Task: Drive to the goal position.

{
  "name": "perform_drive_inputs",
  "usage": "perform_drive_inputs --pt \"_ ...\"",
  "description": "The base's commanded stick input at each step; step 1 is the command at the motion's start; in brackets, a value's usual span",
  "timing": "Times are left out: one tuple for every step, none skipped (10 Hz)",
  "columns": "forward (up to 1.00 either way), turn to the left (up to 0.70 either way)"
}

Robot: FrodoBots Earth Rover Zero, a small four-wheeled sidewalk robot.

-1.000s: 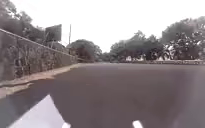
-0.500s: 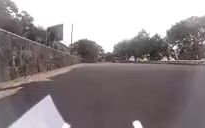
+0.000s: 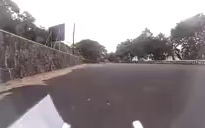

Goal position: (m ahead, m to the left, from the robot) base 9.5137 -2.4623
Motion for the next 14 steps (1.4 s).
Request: perform_drive_inputs --pt "1.0 0.0" --pt "1.0 0.0" --pt "1.0 0.0" --pt "1.0 0.0" --pt "1.0 0.0" --pt "1.0 0.0" --pt "1.0 0.0" --pt "1.0 0.0" --pt "1.0 0.0" --pt "1.0 0.0" --pt "1.0 0.0" --pt "1.0 0.0" --pt "1.0 0.0" --pt "1.0 0.0"
